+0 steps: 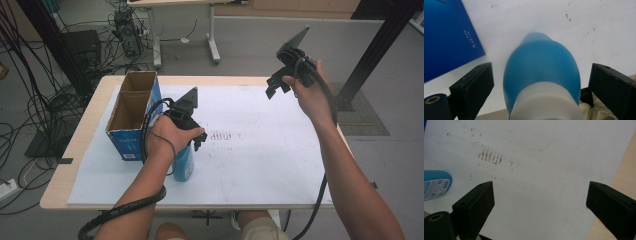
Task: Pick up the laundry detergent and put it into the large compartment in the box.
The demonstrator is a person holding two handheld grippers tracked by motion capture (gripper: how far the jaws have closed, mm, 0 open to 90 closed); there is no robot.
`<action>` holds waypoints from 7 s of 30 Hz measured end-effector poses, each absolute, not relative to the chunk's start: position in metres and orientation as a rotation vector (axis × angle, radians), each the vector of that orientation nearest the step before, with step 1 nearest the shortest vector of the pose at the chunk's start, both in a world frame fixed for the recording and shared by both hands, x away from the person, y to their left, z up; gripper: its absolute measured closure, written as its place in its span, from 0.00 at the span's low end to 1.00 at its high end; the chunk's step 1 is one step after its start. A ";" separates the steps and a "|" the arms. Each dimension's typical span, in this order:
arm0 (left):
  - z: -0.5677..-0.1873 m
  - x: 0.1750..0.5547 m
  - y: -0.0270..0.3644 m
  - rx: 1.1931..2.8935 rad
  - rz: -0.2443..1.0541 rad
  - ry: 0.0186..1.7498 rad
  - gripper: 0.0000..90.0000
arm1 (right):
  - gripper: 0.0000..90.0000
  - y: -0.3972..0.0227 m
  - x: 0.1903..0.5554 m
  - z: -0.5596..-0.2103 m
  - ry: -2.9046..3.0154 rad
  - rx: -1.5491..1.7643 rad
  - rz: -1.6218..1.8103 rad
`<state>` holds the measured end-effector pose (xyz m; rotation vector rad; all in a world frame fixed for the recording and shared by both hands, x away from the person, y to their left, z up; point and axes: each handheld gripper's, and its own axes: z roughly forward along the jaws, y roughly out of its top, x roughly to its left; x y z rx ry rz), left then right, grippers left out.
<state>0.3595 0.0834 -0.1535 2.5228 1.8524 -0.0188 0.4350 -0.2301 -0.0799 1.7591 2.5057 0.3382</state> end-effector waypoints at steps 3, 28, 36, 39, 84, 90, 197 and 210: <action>-0.154 0.360 0.084 2.523 -0.021 1.854 0.07 | 0.09 -0.230 0.435 -0.080 2.508 1.755 0.338; -0.155 0.359 0.083 2.518 -0.020 1.855 0.07 | 0.09 -0.231 0.435 -0.081 2.503 1.757 0.338; -0.155 0.360 0.083 2.520 -0.022 1.851 0.07 | 0.09 -0.231 0.434 -0.082 2.503 1.756 0.336; -0.155 0.359 0.083 2.519 -0.022 1.851 0.07 | 0.09 -0.230 0.434 -0.082 2.501 1.758 0.335; -0.154 0.358 0.084 2.519 -0.018 1.842 0.15 | 0.09 -0.229 0.434 -0.082 2.503 1.752 0.332; -0.155 0.358 0.084 2.522 -0.027 1.842 0.18 | 0.09 -0.228 0.434 -0.082 2.500 1.756 0.332; -0.155 0.356 0.087 2.532 -0.002 1.812 0.42 | 0.09 -0.225 0.437 -0.089 2.508 1.765 0.308; -0.155 0.356 0.088 2.533 -0.006 1.811 0.42 | 0.09 -0.225 0.438 -0.092 2.511 1.768 0.301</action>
